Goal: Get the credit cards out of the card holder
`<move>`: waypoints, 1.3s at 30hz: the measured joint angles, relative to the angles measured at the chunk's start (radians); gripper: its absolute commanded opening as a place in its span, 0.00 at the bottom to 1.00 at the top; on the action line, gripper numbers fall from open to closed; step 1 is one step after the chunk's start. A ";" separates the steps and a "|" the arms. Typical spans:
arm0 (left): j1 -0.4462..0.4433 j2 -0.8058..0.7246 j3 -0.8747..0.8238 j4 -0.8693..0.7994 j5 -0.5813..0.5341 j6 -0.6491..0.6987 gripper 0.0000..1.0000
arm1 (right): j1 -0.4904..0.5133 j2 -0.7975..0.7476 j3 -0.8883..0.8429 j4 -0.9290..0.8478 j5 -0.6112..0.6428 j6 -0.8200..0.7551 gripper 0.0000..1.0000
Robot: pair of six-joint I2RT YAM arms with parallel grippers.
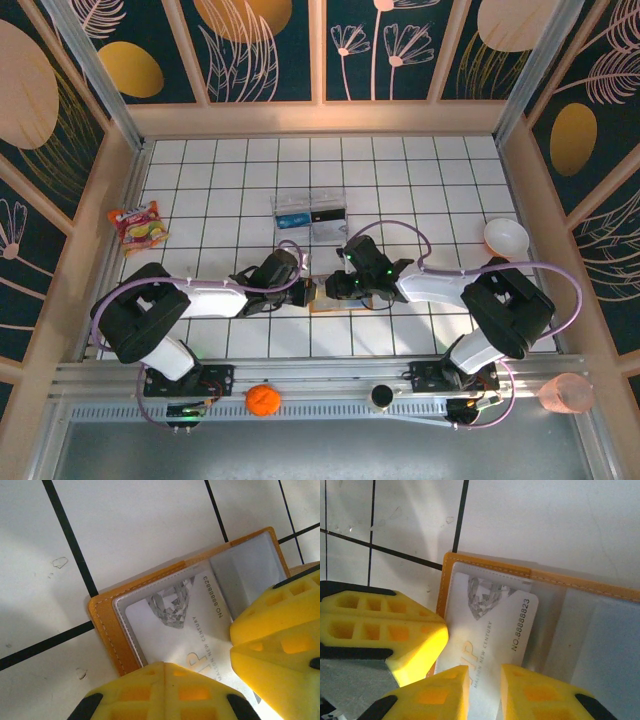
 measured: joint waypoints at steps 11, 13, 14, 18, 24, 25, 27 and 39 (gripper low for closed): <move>0.000 0.000 -0.002 0.006 0.000 0.000 0.00 | 0.016 0.000 -0.002 -0.032 0.090 0.006 0.24; 0.000 0.000 -0.003 0.007 0.000 0.000 0.00 | 0.019 0.000 -0.005 -0.038 0.102 0.008 0.24; 0.000 0.000 -0.003 0.007 0.000 0.000 0.00 | 0.020 -0.001 -0.005 -0.038 0.104 0.008 0.24; 0.000 0.002 -0.003 0.008 0.000 0.000 0.00 | 0.020 -0.005 -0.010 -0.032 0.098 0.011 0.19; 0.000 0.005 -0.003 0.016 0.000 0.000 0.00 | 0.008 -0.006 -0.032 -0.003 0.048 0.035 0.15; 0.000 0.005 -0.003 0.017 0.000 0.000 0.00 | 0.004 -0.006 -0.036 0.003 0.041 0.041 0.15; 0.000 0.005 -0.003 0.018 0.000 0.000 0.00 | -0.006 -0.006 -0.043 0.017 0.021 0.051 0.15; 0.000 0.005 -0.004 0.019 0.003 -0.001 0.00 | -0.023 -0.008 -0.053 0.030 -0.001 0.083 0.00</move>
